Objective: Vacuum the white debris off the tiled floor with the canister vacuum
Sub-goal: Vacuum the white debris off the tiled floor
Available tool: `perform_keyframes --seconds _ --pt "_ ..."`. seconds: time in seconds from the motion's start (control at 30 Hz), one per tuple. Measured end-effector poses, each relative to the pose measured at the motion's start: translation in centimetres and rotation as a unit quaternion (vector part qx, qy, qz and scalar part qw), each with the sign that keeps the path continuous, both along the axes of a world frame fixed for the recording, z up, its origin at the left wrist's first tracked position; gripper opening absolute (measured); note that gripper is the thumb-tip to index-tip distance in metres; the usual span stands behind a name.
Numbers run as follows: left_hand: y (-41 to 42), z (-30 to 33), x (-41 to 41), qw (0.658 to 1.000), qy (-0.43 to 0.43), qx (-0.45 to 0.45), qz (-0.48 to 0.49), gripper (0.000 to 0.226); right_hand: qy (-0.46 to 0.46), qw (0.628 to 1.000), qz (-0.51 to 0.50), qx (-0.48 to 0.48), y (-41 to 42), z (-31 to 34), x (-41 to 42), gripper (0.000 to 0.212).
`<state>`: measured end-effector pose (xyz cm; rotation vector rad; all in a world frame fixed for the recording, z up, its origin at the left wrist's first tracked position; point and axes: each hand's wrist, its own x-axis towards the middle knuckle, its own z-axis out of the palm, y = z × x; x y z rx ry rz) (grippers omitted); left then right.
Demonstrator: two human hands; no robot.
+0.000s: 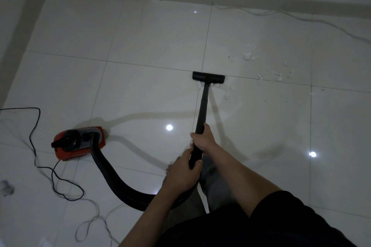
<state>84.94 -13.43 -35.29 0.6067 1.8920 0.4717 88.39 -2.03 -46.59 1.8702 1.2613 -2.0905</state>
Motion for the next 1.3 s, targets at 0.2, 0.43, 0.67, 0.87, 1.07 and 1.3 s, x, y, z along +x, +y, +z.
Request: perform_keyframes --seconds 0.2,0.43,0.67,0.87,1.07,1.3 --pt "-2.8 0.5 -0.2 0.999 -0.037 0.017 0.018 0.043 0.002 1.0 -0.022 -0.016 -3.0 0.0 -0.1 0.08" --pt "-7.4 1.1 -0.7 0.998 -0.059 0.021 0.023 0.038 -0.004 1.0 -0.03 -0.004 -7.7 0.1 -0.4 0.074" --pt "-11.9 1.8 -1.0 0.998 -0.053 0.03 0.004 0.038 -0.007 0.999 -0.037 0.01 -12.2 -0.1 -0.5 0.061" --pt "-15.1 2.3 -1.4 0.997 -0.055 0.047 0.001 0.04 -0.004 0.999 -0.033 0.024 -14.9 0.0 -0.8 0.058" --pt "-16.5 2.7 -1.3 0.998 -0.044 0.053 -0.002 0.039 -0.008 0.999 -0.022 0.031 -16.5 -0.3 -0.8 0.064" --pt "-18.0 2.7 -0.7 0.998 -0.042 0.043 -0.002 0.042 -0.02 0.999 -0.03 0.029 -18.2 -0.8 -0.1 0.055"
